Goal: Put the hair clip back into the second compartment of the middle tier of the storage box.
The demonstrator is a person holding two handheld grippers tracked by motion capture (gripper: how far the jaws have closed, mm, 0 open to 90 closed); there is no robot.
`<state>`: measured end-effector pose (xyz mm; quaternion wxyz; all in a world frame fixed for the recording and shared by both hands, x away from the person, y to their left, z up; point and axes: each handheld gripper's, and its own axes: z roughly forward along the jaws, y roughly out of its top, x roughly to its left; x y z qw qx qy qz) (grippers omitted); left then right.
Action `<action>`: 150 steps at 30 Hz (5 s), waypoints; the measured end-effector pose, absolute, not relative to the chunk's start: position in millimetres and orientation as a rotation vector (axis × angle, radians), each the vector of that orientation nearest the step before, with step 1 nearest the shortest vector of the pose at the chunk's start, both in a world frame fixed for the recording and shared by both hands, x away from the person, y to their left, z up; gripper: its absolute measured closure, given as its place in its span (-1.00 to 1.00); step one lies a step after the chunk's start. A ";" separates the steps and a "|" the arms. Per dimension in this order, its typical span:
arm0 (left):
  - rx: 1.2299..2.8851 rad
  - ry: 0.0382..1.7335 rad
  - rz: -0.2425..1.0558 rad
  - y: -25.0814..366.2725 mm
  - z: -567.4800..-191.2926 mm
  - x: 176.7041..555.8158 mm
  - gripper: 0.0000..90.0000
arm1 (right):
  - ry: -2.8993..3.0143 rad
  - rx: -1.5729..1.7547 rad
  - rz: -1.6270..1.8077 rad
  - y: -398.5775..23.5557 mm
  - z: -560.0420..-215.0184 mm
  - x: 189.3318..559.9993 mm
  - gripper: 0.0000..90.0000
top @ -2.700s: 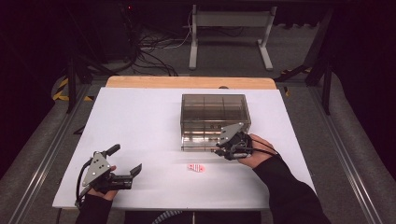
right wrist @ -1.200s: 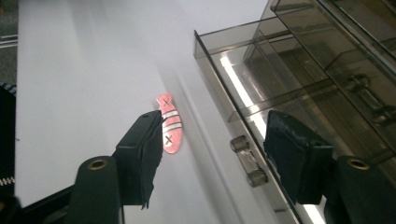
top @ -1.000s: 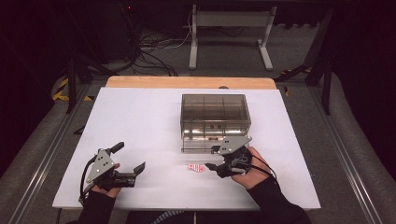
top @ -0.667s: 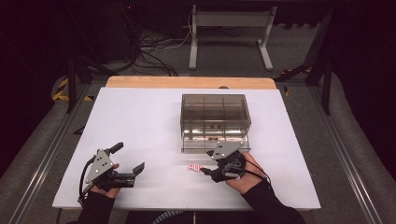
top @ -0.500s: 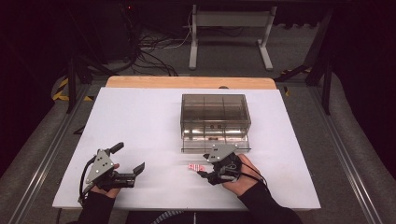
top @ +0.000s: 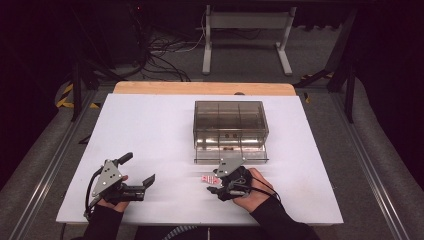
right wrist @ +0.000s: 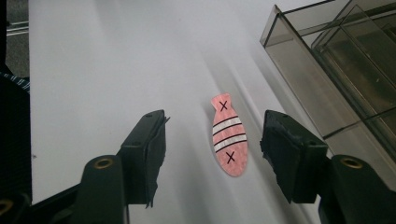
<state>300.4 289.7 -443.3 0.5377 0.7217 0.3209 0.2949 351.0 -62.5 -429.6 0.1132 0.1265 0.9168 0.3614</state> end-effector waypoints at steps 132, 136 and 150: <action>1.725 0.762 0.693 288.5 -443.8 300.7 -1.00 | 2.682 0.420 1.117 -65.1 -417.5 356.9 0.88; 1.725 0.763 0.693 288.5 -443.8 300.7 -1.00 | 2.655 0.430 1.138 -70.4 -413.0 356.9 0.88; 1.725 0.761 0.692 288.8 -443.7 300.6 -1.00 | 2.603 0.453 1.175 -82.7 -402.3 358.0 0.88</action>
